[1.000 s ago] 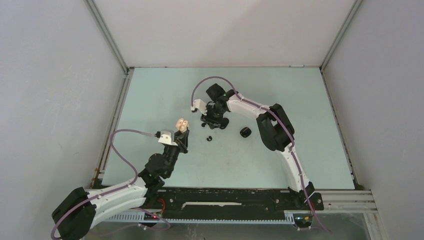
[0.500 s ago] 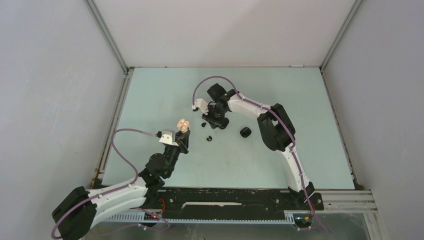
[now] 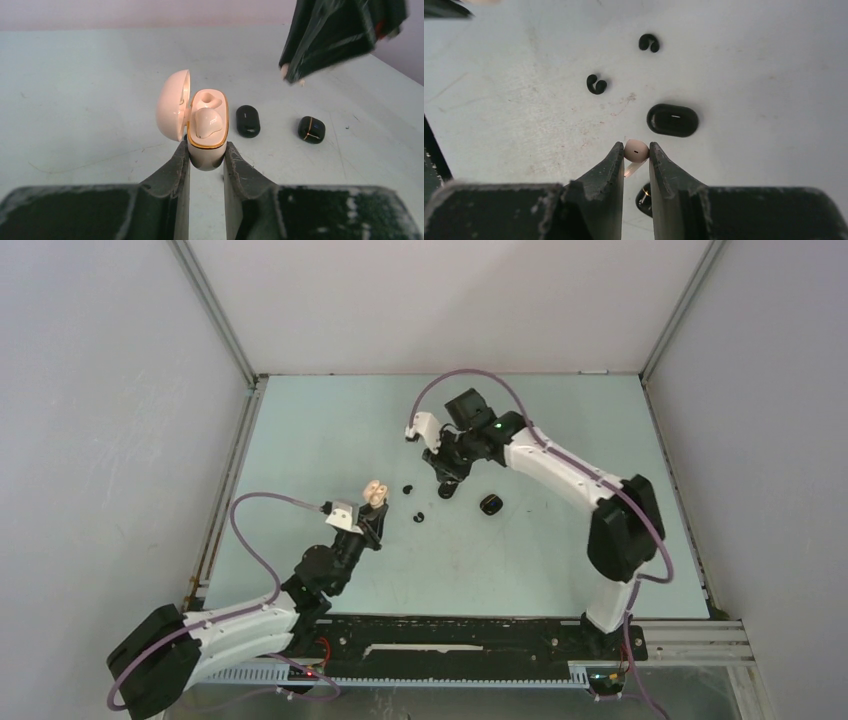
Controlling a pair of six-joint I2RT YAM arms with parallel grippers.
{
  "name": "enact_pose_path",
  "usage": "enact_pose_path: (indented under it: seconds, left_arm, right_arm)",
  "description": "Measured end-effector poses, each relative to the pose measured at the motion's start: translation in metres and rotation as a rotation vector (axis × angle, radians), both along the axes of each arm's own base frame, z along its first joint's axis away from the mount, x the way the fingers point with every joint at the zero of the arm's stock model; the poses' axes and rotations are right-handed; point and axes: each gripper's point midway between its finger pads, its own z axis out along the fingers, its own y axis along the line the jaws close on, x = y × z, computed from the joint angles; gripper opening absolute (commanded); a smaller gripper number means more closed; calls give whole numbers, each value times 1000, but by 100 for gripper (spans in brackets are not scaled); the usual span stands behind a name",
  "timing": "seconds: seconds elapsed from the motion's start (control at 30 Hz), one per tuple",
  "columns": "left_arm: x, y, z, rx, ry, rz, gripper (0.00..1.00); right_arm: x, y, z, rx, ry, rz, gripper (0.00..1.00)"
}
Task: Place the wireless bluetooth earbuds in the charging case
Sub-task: Insert the right earbud into the right side groove of the charging case.
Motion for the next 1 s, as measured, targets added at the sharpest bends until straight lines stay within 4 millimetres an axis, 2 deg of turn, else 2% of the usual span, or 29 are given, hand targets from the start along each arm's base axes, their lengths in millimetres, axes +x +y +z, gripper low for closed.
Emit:
enact_pose_path:
  seconds: [0.23, 0.33, 0.43, 0.6, 0.67, 0.77, 0.87, 1.0]
  left_arm:
    - [-6, -23, 3, -9, -23, -117, 0]
    - [-10, -32, 8, -24, -34, -161, 0]
    - [-14, -46, 29, -54, -66, -206, 0]
    - [-21, -72, 83, -130, -143, -279, 0]
    - [-25, -80, 100, -150, -166, -304, 0]
    - [-32, -90, 115, -171, -183, -339, 0]
    - [-38, -99, 120, -181, -182, -378, 0]
    - [-49, -113, 123, -198, -163, -435, 0]
  right_arm:
    - [-10, -11, 92, 128, -186, 0, 0]
    - [-21, -15, 127, 171, -270, 19, 0]
    - [-43, -16, 163, 221, -343, 48, 0]
    - [-81, -25, 210, 296, -454, 85, 0]
    - [-94, -33, 223, 324, -528, 86, 0]
    - [-121, -45, 235, 378, -647, 112, 0]
    - [-142, -49, 246, 441, -764, 134, 0]
    - [-151, -43, 256, 500, -857, 133, 0]
